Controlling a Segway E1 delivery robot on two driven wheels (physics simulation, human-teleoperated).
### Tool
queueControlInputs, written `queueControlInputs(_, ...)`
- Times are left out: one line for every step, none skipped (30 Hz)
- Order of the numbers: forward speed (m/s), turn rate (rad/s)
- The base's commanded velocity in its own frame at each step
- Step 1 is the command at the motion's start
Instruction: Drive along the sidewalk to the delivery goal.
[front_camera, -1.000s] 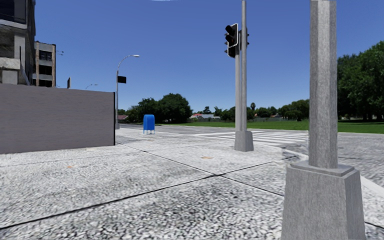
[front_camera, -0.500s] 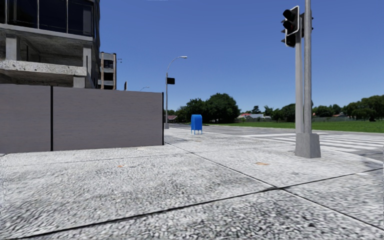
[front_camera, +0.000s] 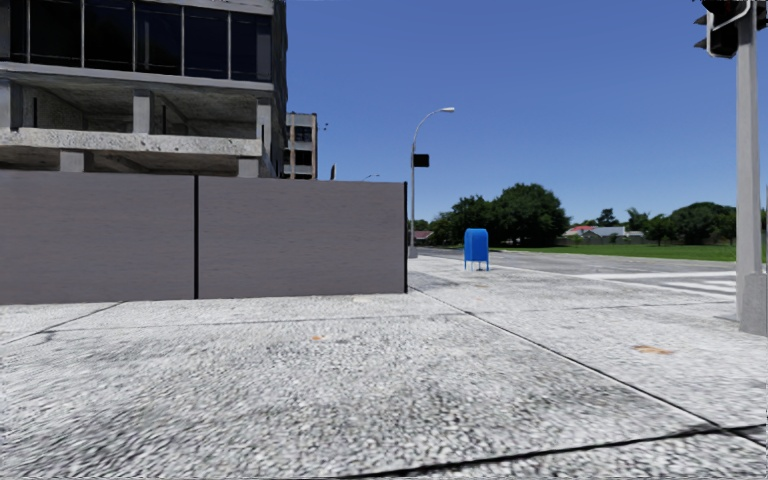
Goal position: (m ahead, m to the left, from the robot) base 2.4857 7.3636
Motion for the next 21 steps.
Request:
queueControlInputs(0.81, 0.48)
queueControlInputs(0.81, 0.48)
queueControlInputs(0.82, 0.48)
queueControlInputs(0.83, 0.48)
queueControlInputs(0.83, 0.48)
queueControlInputs(0.83, 0.48)
queueControlInputs(0.83, 0.45)
queueControlInputs(0.83, 0.43)
queueControlInputs(0.83, 0.41)
queueControlInputs(0.83, 0.41)
queueControlInputs(0.83, 0.4)
queueControlInputs(0.83, 0.4)
queueControlInputs(0.83, 0.4)
queueControlInputs(0.83, 0.4)
queueControlInputs(0.83, 0.4)
queueControlInputs(0.83, 0.4)
queueControlInputs(0.83, 0.43)
queueControlInputs(0.83, 0.46)
queueControlInputs(0.83, 0.47)
queueControlInputs(0.83, 0.48)
queueControlInputs(0.84, 0.48)
